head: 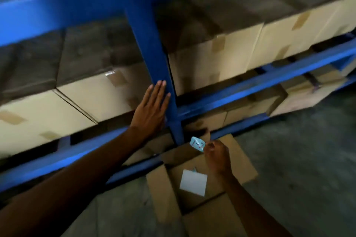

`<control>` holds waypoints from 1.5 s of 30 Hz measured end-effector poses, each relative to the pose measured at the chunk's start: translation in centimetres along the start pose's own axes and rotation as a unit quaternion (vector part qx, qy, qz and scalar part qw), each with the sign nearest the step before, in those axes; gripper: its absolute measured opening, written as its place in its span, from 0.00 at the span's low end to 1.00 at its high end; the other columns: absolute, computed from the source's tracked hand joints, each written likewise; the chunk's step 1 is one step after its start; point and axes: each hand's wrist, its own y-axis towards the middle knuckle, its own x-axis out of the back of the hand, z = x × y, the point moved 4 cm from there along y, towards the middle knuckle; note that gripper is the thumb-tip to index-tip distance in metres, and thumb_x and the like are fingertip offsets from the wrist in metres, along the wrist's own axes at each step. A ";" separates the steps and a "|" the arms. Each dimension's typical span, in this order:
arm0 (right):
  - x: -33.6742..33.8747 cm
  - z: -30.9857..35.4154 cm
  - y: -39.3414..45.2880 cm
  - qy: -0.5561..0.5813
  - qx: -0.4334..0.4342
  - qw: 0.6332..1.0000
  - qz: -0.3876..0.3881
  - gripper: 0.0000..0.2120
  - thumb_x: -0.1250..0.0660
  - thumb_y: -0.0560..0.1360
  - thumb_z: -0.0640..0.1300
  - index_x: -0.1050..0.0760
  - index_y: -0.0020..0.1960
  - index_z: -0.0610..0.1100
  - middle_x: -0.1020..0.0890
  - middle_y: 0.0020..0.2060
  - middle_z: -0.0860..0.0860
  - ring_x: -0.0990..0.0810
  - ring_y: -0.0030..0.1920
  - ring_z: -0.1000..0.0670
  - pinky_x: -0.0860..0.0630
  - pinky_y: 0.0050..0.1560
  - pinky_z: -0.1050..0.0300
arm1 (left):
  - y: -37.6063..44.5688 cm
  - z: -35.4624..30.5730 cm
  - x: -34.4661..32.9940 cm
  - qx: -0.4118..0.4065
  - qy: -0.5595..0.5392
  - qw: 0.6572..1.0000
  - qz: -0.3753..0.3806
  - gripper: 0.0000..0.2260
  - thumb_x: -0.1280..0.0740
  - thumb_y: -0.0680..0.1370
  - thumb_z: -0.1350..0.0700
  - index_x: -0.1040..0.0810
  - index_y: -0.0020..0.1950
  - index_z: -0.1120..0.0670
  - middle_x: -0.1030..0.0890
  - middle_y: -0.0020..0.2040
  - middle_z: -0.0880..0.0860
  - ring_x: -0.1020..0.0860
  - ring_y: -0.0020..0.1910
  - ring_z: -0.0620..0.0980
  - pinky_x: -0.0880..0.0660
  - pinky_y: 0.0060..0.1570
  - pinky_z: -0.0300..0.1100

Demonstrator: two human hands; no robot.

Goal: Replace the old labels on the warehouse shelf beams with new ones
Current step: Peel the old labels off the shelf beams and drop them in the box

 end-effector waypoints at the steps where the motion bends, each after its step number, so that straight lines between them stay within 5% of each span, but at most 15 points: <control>1: -0.6 -2.3 -0.2 -0.013 -0.019 1.000 0.011 0.13 0.40 0.75 0.45 0.23 0.51 0.36 0.19 0.50 0.39 0.22 0.45 0.49 0.32 0.33 0.69 | 0.1 -0.7 -0.7 0.000 0.001 1.000 0.005 0.35 0.45 0.78 0.47 0.60 0.75 0.60 0.66 0.73 0.65 0.62 0.74 0.64 0.68 0.69 0.56; 5: -3.2 -8.1 -0.6 -0.067 -0.077 0.993 0.056 0.12 0.37 0.76 0.43 0.21 0.47 0.35 0.17 0.48 0.38 0.20 0.44 0.47 0.33 0.32 0.67 | 0.5 -2.3 -2.5 0.003 0.006 1.000 0.012 0.38 0.41 0.77 0.43 0.60 0.76 0.57 0.66 0.72 0.66 0.64 0.73 0.64 0.66 0.70 0.57; 9: -5.2 -10.4 -0.3 -0.105 -0.097 0.988 0.064 0.12 0.36 0.76 0.46 0.19 0.48 0.37 0.16 0.47 0.41 0.19 0.46 0.47 0.40 0.25 0.75 | 0.7 -1.9 -3.2 -0.001 0.031 1.000 -0.002 0.38 0.42 0.77 0.40 0.59 0.76 0.56 0.62 0.74 0.67 0.60 0.74 0.64 0.61 0.71 0.56; 16: -8.0 -11.7 1.3 -0.100 -0.098 0.982 0.125 0.10 0.33 0.74 0.42 0.19 0.47 0.35 0.16 0.46 0.39 0.20 0.44 0.48 0.30 0.43 0.62 | 0.8 -1.6 -3.9 -0.022 0.043 0.999 0.002 0.36 0.41 0.76 0.48 0.59 0.76 0.56 0.61 0.75 0.68 0.60 0.75 0.65 0.57 0.73 0.56; 19: -8.6 -12.6 1.6 -0.129 -0.113 0.969 0.176 0.10 0.36 0.76 0.41 0.21 0.53 0.36 0.18 0.53 0.39 0.21 0.55 0.43 0.29 0.53 0.59 | 0.8 -1.7 -4.2 -0.032 0.027 0.999 0.005 0.37 0.39 0.76 0.47 0.58 0.76 0.56 0.62 0.75 0.67 0.61 0.74 0.65 0.56 0.73 0.56; 25: -7.9 -13.1 1.7 -0.122 -0.147 0.971 0.145 0.12 0.36 0.76 0.40 0.23 0.57 0.36 0.20 0.56 0.38 0.22 0.58 0.40 0.29 0.56 0.54 | 0.8 -1.3 -4.7 -0.051 -0.003 0.999 0.007 0.35 0.42 0.76 0.47 0.60 0.75 0.54 0.65 0.75 0.66 0.63 0.74 0.65 0.43 0.72 0.57; 30: -6.8 -11.9 0.9 -0.127 -0.165 0.969 0.135 0.14 0.36 0.76 0.41 0.24 0.58 0.36 0.21 0.59 0.40 0.23 0.59 0.42 0.29 0.59 0.53 | 0.5 -1.2 -4.0 -0.052 -0.024 0.998 0.024 0.36 0.41 0.76 0.47 0.59 0.75 0.53 0.66 0.75 0.65 0.63 0.74 0.65 0.28 0.60 0.51; 35: -4.9 -5.4 0.8 -0.028 -0.111 0.989 0.090 0.09 0.38 0.76 0.37 0.23 0.53 0.35 0.19 0.51 0.37 0.21 0.50 0.44 0.26 0.42 0.61 | -0.2 -0.1 -2.0 -0.111 -0.093 0.988 0.060 0.38 0.40 0.77 0.46 0.62 0.76 0.53 0.67 0.75 0.64 0.66 0.74 0.62 0.49 0.73 0.56; 37: -4.6 -1.3 1.0 -0.010 -0.073 0.995 0.068 0.09 0.40 0.77 0.37 0.23 0.52 0.36 0.19 0.51 0.38 0.20 0.49 0.43 0.25 0.43 0.57 | -1.7 1.3 -0.8 -0.118 -0.139 0.982 0.057 0.35 0.41 0.78 0.47 0.61 0.76 0.53 0.65 0.76 0.63 0.65 0.74 0.60 0.56 0.73 0.54; 40: -4.6 6.1 0.8 -0.009 0.021 0.999 0.046 0.11 0.38 0.76 0.39 0.23 0.56 0.39 0.18 0.53 0.41 0.21 0.54 0.43 0.26 0.54 0.53 | -4.8 4.5 1.6 -0.104 -0.145 0.984 0.017 0.35 0.41 0.78 0.49 0.60 0.76 0.54 0.61 0.77 0.62 0.62 0.75 0.59 0.57 0.74 0.52; 45: -6.0 20.9 -2.9 0.011 0.195 0.981 -0.021 0.09 0.35 0.73 0.38 0.21 0.52 0.39 0.16 0.48 0.40 0.18 0.49 0.43 0.25 0.51 0.57 | -11.7 14.2 6.5 -0.046 -0.103 0.986 -0.123 0.34 0.35 0.73 0.51 0.45 0.75 0.58 0.47 0.76 0.64 0.50 0.76 0.62 0.49 0.73 0.54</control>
